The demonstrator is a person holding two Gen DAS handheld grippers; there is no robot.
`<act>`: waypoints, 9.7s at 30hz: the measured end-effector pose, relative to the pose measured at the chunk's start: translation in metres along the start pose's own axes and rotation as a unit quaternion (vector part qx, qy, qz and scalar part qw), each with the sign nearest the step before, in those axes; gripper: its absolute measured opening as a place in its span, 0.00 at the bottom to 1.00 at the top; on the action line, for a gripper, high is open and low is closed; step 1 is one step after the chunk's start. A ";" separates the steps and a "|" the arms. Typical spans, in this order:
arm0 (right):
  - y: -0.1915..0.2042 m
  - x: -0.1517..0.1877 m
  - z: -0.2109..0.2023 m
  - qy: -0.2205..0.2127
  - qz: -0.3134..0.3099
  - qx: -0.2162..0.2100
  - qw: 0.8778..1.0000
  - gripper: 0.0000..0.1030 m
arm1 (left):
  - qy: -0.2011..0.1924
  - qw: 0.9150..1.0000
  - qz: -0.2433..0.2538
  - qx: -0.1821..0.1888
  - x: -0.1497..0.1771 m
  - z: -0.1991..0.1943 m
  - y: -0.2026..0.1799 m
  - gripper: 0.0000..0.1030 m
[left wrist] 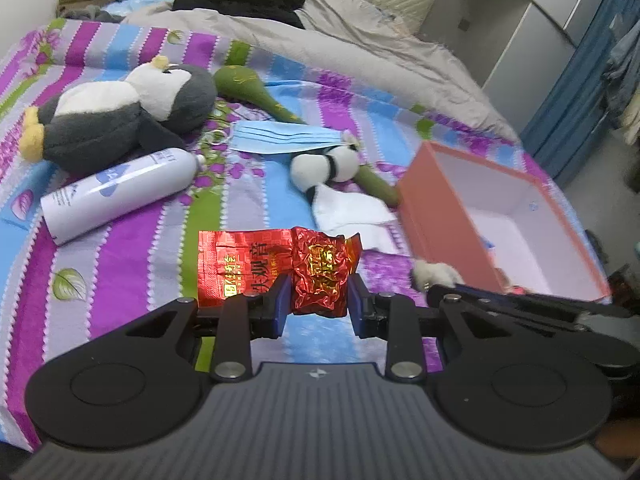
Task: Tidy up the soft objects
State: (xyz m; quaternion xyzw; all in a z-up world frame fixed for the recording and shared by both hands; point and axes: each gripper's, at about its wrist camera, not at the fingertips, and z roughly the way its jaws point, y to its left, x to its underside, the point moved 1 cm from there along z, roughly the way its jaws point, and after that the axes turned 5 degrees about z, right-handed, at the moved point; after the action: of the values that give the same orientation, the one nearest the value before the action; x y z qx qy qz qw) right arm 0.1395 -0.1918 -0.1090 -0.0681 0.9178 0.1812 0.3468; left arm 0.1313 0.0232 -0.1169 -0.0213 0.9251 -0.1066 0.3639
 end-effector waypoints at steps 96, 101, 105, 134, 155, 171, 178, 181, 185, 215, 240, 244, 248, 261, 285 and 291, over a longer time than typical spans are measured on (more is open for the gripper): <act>-0.258 -0.032 -0.035 -0.023 0.178 0.140 0.974 0.50 | 0.091 0.970 0.181 0.138 -0.083 0.176 -0.276 0.48; -0.245 -0.028 -0.056 -0.039 0.173 0.135 0.975 0.50 | 0.074 0.970 0.183 0.141 -0.082 0.151 -0.272 0.48; -0.234 -0.025 -0.073 -0.051 0.171 0.133 0.975 0.50 | 0.056 0.971 0.183 0.144 -0.080 0.126 -0.269 0.48; -0.135 0.023 -0.157 -0.110 0.129 0.107 0.980 0.50 | -0.020 0.976 0.160 0.149 -0.021 -0.043 -0.209 0.48; -0.050 0.032 -0.140 -0.092 0.057 0.042 0.993 0.50 | -0.054 0.990 0.105 0.074 0.007 -0.111 -0.115 0.48; 0.002 0.046 -0.109 -0.063 0.021 -0.002 0.998 0.50 | -0.053 0.994 0.085 0.033 0.020 -0.133 -0.063 0.48; 0.009 0.048 -0.087 -0.045 0.018 -0.005 0.999 0.50 | -0.029 0.997 0.065 0.021 0.028 -0.123 -0.040 0.51; 0.010 0.046 -0.077 -0.040 0.014 -0.003 0.999 0.50 | -0.017 0.998 0.063 0.019 0.027 -0.113 -0.033 0.53; 0.009 0.042 -0.062 -0.029 0.013 -0.001 0.999 0.50 | -0.002 0.998 0.059 0.019 0.022 -0.095 -0.028 0.54; -0.034 -0.030 0.131 0.021 -0.003 0.063 0.998 0.50 | 0.062 0.998 0.000 0.033 -0.089 0.181 0.036 0.61; -0.052 -0.016 0.151 0.075 0.021 0.029 0.997 0.05 | 0.051 0.987 -0.131 0.079 -0.104 0.278 0.050 0.36; -0.044 -0.011 0.134 0.072 0.013 0.023 0.997 0.05 | 0.049 0.988 -0.131 0.067 -0.099 0.260 0.051 0.32; -0.038 -0.005 0.115 0.069 0.006 0.021 0.997 0.05 | 0.044 0.990 -0.122 0.055 -0.090 0.235 0.048 0.31; -0.020 0.022 0.062 0.055 -0.026 0.035 0.998 0.05 | 0.032 0.989 -0.144 0.023 -0.039 0.143 0.060 0.31; -0.027 0.067 0.038 0.070 -0.036 0.052 0.996 0.36 | 0.067 0.988 -0.139 -0.009 0.059 0.063 0.062 0.57; -0.024 0.062 0.041 0.058 -0.047 0.044 0.996 0.44 | 0.053 0.984 -0.165 0.034 0.063 0.057 0.068 0.74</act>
State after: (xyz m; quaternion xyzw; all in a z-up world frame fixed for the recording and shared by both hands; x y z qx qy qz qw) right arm 0.1242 -0.1985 -0.1847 -0.1062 0.9391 0.1203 0.3038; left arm 0.1263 0.0722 -0.2138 -0.1554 0.9227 -0.1974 0.2925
